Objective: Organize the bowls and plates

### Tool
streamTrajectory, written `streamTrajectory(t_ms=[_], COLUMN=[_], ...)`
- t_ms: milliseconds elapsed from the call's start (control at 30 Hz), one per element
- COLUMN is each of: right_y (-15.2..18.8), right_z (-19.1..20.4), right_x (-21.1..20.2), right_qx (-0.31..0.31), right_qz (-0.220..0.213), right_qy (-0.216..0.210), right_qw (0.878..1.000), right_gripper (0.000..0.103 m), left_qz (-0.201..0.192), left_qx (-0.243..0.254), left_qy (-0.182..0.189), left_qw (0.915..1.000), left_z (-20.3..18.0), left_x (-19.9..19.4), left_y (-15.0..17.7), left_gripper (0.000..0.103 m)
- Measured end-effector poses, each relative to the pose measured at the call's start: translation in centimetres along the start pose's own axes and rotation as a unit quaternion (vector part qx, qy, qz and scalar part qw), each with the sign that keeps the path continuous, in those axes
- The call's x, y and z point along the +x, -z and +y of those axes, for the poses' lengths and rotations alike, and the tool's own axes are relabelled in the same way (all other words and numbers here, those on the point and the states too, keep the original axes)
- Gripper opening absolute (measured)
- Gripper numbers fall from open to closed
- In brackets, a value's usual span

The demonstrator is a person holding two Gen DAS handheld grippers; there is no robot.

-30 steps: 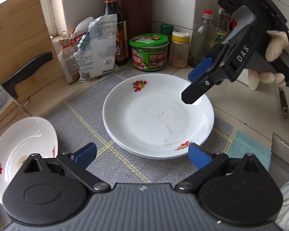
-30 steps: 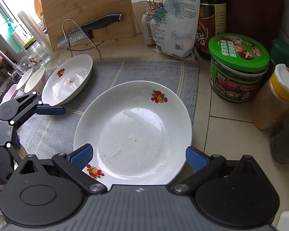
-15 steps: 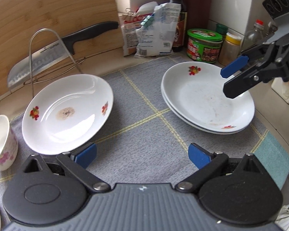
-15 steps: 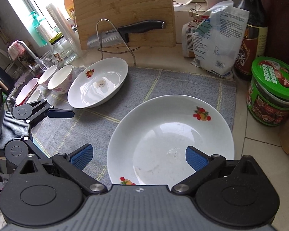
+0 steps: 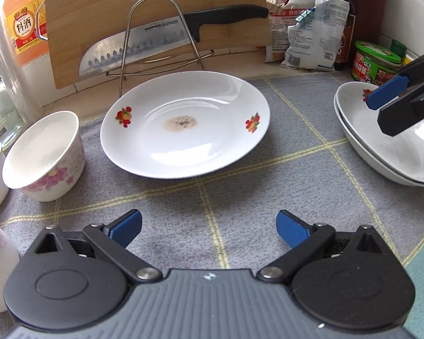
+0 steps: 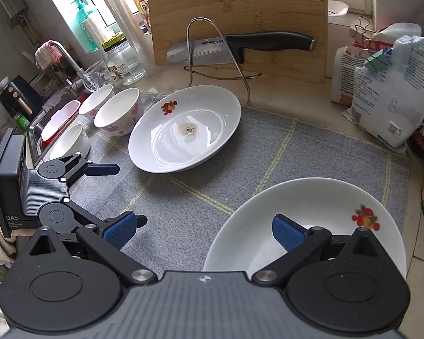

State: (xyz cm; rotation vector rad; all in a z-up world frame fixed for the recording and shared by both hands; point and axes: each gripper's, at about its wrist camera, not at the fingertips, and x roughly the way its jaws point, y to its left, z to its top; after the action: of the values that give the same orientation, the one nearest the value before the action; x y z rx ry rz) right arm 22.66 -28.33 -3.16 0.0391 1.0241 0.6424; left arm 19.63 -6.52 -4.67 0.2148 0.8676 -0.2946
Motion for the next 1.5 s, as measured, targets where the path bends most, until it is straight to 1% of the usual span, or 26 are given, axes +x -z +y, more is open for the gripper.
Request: streamTrajectory(t_ms=[100, 267, 433, 600, 867, 1067, 1267, 1400, 1500], right_y=[-0.4, -1.2, -2.4, -4.0, -6.8, -9.0, -10.4, -11.1, -11.6], right_z=[0.9, 2.5, 3.5, 4.1, 2.5, 0.8, -0.5, -1.1, -1.3], right_x=[0.8, 1.7, 2.9, 4.1, 7.0, 9.8, 12.1, 13.2, 14.0], right_qx=[0.003, -0.002, -0.007, -0.01, 0.002, 0.007, 0.007, 0.008, 0.006], right_qz=[0.004, 0.011, 0.018, 0.02, 0.028, 0.048, 0.069, 0.077, 0.082], right_qy=[0.002, 0.004, 0.01, 0.014, 0.015, 0.016, 0.003, -0.014, -0.016], right_qw=[1.0, 1.0, 1.0, 1.0, 1.0, 0.999, 0.998, 0.997, 0.997], right_gripper=[0.103, 0.103, 0.103, 0.103, 0.103, 0.103, 0.103, 0.103, 0.103], left_qz=[0.001, -0.01, -0.019, -0.02, -0.03, -0.033, -0.037, -0.041, -0.047], left_qx=[-0.004, -0.023, -0.015, -0.021, -0.019, -0.022, -0.025, -0.024, -0.021], left_qy=[0.005, 0.023, 0.031, 0.027, 0.028, 0.026, 0.025, 0.026, 0.028], left_qw=[1.0, 0.9994, 0.9992, 0.9992, 0.999, 0.9989, 0.9987, 0.9985, 0.9983], left_z=[0.6, 1.8, 2.4, 3.1, 3.3, 3.3, 3.4, 3.4, 3.5], left_x=[0.4, 0.7, 1.2, 2.1, 3.1, 3.8, 4.0, 4.0, 4.0], left_y=[0.6, 1.0, 0.7, -0.2, -1.1, -1.6, -1.7, -1.6, -1.4], left_gripper=[0.102, 0.102, 0.103, 0.103, 0.102, 0.103, 0.102, 0.103, 0.102])
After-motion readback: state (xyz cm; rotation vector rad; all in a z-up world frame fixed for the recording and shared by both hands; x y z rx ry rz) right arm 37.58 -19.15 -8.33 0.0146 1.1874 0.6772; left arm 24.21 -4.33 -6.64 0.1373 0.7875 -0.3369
